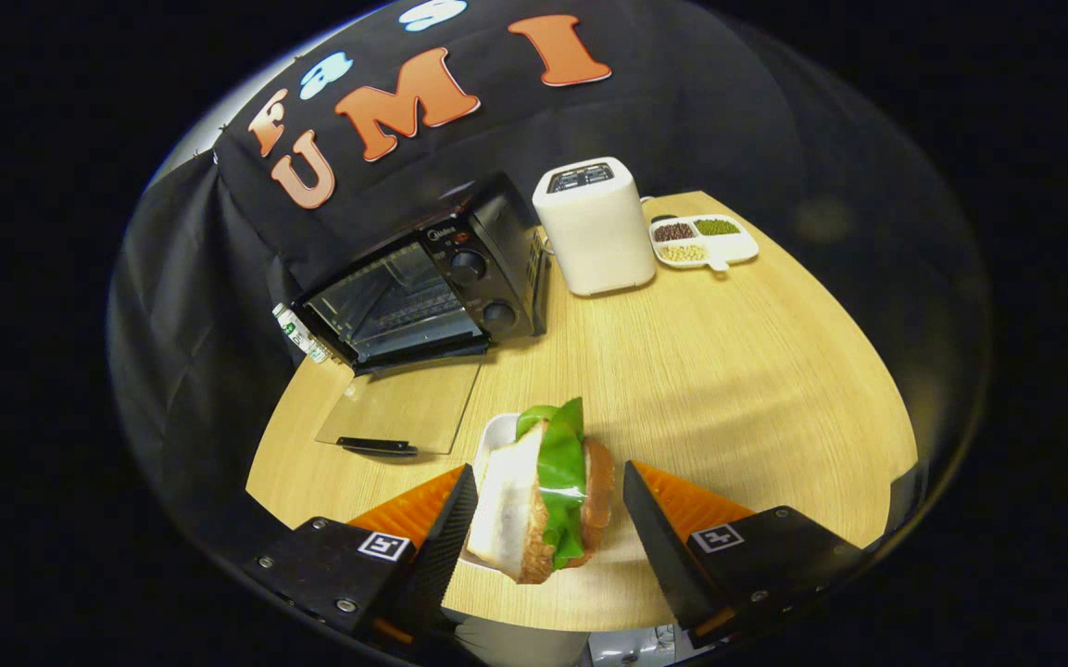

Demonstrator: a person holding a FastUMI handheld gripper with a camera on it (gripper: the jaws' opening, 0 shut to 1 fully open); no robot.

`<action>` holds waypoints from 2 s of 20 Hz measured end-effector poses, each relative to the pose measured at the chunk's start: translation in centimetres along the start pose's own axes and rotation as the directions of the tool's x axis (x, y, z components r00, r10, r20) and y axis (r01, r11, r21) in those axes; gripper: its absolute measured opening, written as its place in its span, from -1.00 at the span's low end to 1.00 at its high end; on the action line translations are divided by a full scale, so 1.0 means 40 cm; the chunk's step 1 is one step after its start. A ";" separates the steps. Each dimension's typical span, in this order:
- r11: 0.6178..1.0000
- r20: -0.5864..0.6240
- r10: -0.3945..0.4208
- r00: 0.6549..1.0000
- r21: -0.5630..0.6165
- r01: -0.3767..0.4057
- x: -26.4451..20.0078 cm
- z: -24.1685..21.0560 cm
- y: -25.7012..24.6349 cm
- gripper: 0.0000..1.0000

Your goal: Open the toaster oven, put the food inside, and close the toaster oven door.

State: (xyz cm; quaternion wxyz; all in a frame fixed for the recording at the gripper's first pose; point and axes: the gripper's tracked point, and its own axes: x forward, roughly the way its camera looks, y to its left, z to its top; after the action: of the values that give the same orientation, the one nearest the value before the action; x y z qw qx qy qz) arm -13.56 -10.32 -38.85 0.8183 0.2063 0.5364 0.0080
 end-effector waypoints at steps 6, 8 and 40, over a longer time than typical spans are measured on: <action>0.975 -0.125 0.095 0.988 0.210 -0.068 0.021 -0.041 0.005 0.17; 0.961 -0.132 0.144 0.981 0.255 -0.107 0.029 -0.051 0.019 0.02; 0.854 0.258 0.364 0.895 0.291 -0.431 0.157 0.187 0.456 -0.44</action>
State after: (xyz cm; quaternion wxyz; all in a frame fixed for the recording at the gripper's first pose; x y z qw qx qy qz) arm -0.52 5.38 -35.47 0.7986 0.4512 0.3930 0.0647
